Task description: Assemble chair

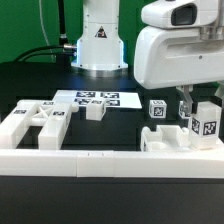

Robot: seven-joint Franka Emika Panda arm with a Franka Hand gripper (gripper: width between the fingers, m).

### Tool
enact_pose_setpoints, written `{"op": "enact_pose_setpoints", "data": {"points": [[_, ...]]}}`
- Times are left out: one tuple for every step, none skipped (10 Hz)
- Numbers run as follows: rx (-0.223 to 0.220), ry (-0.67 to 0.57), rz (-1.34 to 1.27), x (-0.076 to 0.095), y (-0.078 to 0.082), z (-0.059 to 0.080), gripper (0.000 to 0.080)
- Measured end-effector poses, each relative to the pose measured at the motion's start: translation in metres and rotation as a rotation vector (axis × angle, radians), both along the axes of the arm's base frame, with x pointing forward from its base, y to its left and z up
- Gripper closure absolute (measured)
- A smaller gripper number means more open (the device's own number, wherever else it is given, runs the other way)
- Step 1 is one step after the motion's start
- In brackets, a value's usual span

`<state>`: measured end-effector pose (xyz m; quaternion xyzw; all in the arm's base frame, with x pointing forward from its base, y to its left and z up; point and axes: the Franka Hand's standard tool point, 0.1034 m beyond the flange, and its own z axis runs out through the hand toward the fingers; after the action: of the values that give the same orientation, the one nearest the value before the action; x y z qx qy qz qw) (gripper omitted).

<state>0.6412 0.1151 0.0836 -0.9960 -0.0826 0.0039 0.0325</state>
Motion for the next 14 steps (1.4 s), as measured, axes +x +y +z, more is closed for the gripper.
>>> {"op": "enact_pose_setpoints", "data": {"points": [[-0.001,0.006,-0.094,0.000,0.001,0.000,0.0515],[0.001,0.005,-0.213,0.001,0.002,-0.001,0.0515],[0.003,0.005,-0.362,0.001,0.003,-0.001,0.0515],[0.006,0.011,-0.558,-0.001,0.005,-0.001,0.0515],[0.019,0.031,-0.760,-0.001,0.007,-0.002,0.0515],[0.024,0.035,-0.819,0.000,0.007,-0.001,0.0515],[0.027,0.040,-0.892,0.000,0.007,-0.001,0.0515],[0.029,0.047,-0.965,0.000,0.007,-0.002,0.0515],[0.035,0.057,-1.040,0.000,0.007,-0.002,0.0515],[0.036,0.062,-1.087,0.000,0.007,-0.002,0.0515],[0.048,0.070,-1.202,0.000,0.009,-0.002,0.0515],[0.068,0.070,-1.343,0.000,0.012,-0.002,0.0515],[0.088,0.076,-1.429,0.000,0.012,-0.002,0.0515],[0.114,0.099,-1.584,0.002,0.013,-0.003,0.0515]]}}
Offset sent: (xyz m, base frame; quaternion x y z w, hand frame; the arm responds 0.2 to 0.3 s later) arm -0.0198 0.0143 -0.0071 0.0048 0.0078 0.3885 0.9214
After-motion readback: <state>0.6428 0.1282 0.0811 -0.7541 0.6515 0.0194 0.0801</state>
